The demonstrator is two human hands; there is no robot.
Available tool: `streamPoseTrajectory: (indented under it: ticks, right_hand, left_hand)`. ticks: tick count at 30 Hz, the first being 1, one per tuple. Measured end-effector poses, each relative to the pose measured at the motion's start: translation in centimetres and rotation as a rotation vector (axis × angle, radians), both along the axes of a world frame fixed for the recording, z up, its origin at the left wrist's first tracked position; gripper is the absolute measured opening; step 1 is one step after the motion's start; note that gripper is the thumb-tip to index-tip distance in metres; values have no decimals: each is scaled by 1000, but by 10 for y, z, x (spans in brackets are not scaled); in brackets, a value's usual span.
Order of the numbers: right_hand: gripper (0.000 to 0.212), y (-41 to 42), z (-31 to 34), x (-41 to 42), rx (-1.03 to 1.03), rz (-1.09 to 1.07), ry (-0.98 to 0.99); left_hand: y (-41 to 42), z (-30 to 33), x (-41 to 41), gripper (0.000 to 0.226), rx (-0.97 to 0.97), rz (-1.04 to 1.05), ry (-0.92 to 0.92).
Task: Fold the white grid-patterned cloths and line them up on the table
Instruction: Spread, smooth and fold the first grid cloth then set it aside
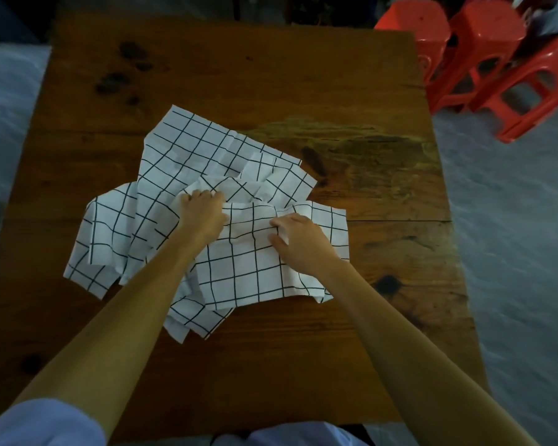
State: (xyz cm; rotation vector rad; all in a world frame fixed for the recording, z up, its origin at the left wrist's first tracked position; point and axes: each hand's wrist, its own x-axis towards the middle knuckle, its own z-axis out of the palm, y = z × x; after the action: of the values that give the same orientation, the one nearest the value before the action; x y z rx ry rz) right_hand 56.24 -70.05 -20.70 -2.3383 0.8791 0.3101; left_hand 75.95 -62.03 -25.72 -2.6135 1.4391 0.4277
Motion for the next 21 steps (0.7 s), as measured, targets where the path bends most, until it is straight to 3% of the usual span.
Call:
streamPoseTrajectory:
  ticks: [3,7,12,16,21]
  right_hand:
    - [44,1,0,1,0,-15,-13]
    - [52,1,8,17,-42,-18,-81]
    - [55,-1,21,55,-159,37,-101]
    - [47,3,25,65,-205,37,-88]
    - [35,17,34,61,-292,-21,-222]
  left_hand:
    - [2,6,0,15,-148,-37,-15]
    - [6,20,2,8,-376,-174,95]
    - [14,53,1,16,-590,-335,110]
    - [24,73,6,18,-651,-380,32]
    - [38,84,13,24,-692,-299,-27]
